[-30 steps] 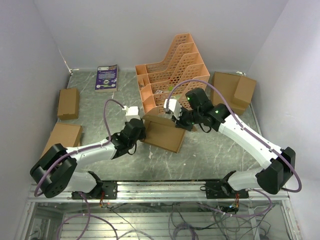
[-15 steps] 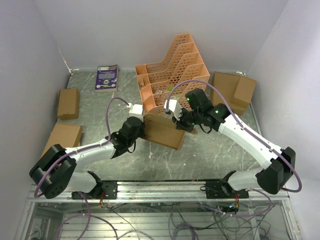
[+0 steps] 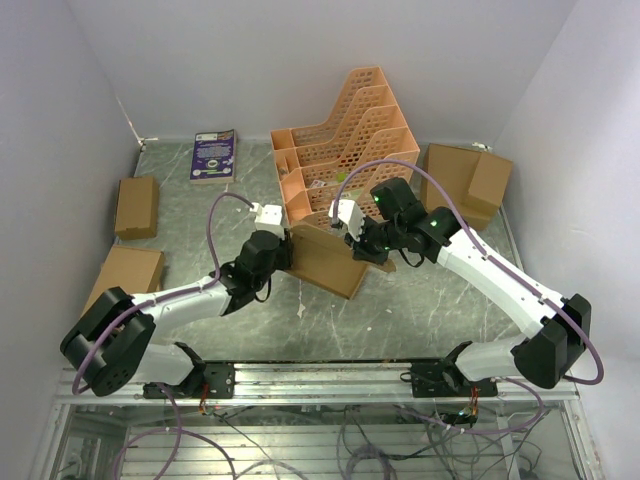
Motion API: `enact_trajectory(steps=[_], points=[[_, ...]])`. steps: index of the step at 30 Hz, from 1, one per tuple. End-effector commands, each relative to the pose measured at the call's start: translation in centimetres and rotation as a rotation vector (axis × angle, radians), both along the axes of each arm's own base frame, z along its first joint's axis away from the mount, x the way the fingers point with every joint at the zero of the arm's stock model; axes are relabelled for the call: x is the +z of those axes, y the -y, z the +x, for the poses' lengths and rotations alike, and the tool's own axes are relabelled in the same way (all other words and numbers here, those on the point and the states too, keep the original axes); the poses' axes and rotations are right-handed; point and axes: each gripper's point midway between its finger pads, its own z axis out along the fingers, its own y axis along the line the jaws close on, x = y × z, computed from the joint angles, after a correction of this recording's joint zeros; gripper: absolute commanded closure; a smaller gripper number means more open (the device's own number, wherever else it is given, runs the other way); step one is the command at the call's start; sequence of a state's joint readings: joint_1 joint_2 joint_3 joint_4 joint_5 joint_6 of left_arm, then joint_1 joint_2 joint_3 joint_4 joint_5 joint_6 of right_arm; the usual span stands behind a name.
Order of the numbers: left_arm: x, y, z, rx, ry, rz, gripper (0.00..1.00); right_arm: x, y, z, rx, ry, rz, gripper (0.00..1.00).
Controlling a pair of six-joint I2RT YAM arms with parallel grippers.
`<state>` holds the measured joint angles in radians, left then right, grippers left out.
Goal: Fold the paper box
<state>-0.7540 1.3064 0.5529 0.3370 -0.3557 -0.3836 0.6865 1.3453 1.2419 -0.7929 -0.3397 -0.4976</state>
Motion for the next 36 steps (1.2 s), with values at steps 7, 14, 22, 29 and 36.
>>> enact_trajectory(steps=[7,14,22,29,36], points=[[2.3,3.1,-1.4,-0.246,0.106,-0.082,0.53,3.3,-3.8,0.9,0.072,0.082,0.161,1.00],[2.3,2.9,-1.2,-0.259,0.117,-0.091,0.52,3.1,-3.9,0.8,0.077,0.076,0.159,1.00],[2.6,2.7,-0.6,-0.241,0.132,-0.083,0.52,2.8,-3.7,0.8,0.073,0.073,0.147,1.00],[2.2,2.3,0.0,-0.209,0.113,-0.046,0.91,2.4,-3.7,1.1,0.067,0.070,0.133,1.00],[1.8,1.9,-0.2,-0.196,0.102,-0.039,0.68,2.4,-3.7,1.2,0.063,0.075,0.131,1.00]])
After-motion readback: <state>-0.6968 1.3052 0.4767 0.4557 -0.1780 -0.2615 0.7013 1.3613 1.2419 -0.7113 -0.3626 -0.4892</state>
